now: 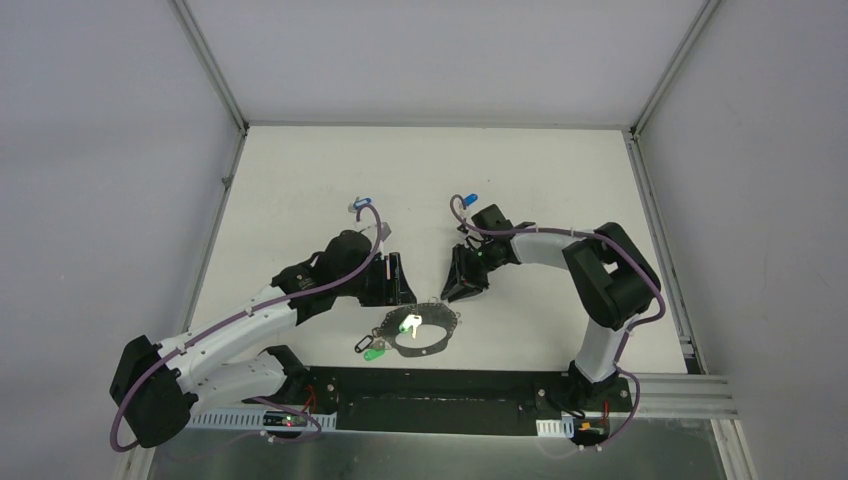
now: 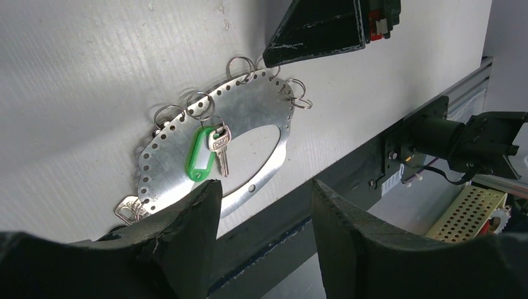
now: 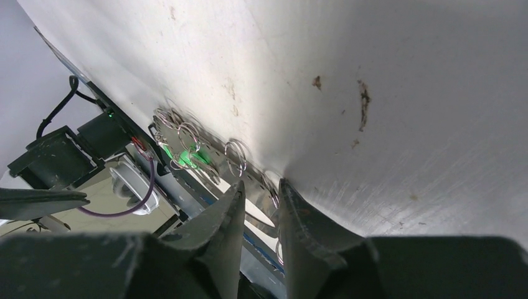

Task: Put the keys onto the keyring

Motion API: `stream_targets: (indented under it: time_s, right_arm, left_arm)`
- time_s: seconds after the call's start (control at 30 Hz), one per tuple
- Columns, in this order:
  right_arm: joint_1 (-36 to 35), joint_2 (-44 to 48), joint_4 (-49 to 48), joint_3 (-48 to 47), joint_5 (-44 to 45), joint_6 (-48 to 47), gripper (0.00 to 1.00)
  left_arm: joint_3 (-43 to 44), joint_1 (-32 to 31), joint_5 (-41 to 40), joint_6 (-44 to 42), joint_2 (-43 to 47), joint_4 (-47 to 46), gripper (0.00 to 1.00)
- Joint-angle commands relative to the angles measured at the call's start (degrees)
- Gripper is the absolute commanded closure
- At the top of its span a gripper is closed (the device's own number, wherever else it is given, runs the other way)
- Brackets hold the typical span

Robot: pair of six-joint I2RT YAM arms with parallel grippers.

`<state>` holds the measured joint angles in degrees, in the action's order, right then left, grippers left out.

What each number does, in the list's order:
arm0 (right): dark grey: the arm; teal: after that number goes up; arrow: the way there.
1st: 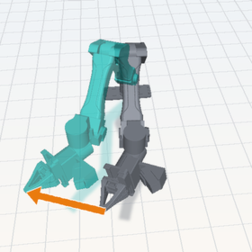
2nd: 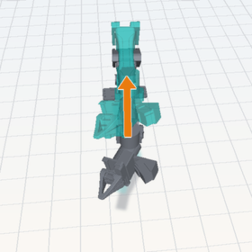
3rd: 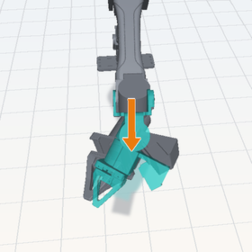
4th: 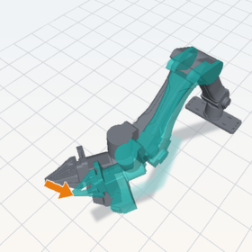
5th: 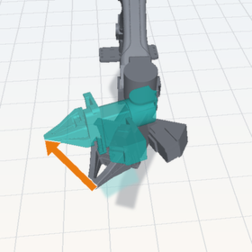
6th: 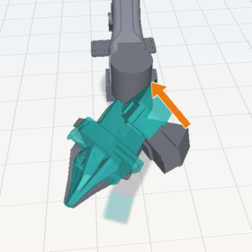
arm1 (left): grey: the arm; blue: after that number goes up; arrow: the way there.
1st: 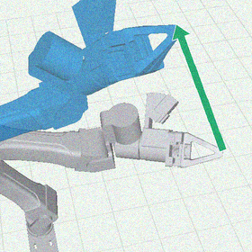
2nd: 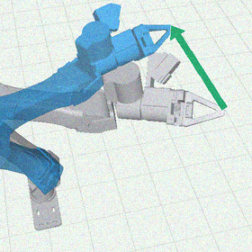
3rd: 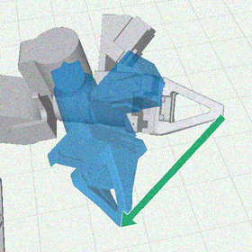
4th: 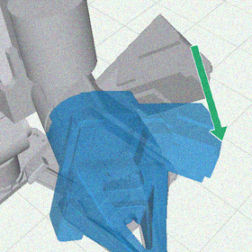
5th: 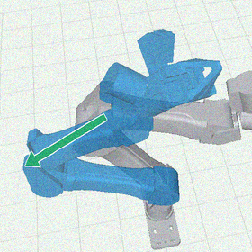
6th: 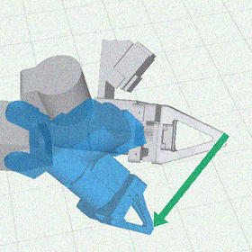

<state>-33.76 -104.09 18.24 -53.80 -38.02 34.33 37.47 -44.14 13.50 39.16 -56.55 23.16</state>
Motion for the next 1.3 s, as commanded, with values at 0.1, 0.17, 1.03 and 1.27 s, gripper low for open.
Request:
stream_targets:
  time_s: [0.1,0.17,1.03,1.27]
  right_arm:
    - [-0.41,5.02,10.68,-2.53,7.35,-8.42,0.69]
    - [-0.41,7.7,12.92,-2.33,9.06,-11.9,0.67]
    - [-5.53,45.45,-8.54,21.35,-1.87,-50.64,0.44]
    - [-15.3,43.61,-6.82,22.29,11.22,-61.24,0.52]
  left_arm:
    - [2.89,0.46,0.05,-5.43,0.92,-0.29,0.46]
    - [3.24,0.46,0.69,-8.13,0.85,-0.34,0.46]
    - [-1.41,0.44,7.76,-20.81,9.23,-15.59,0.45]
    - [-3.02,0.44,6.47,-21.13,11.26,-16.65,0.45]
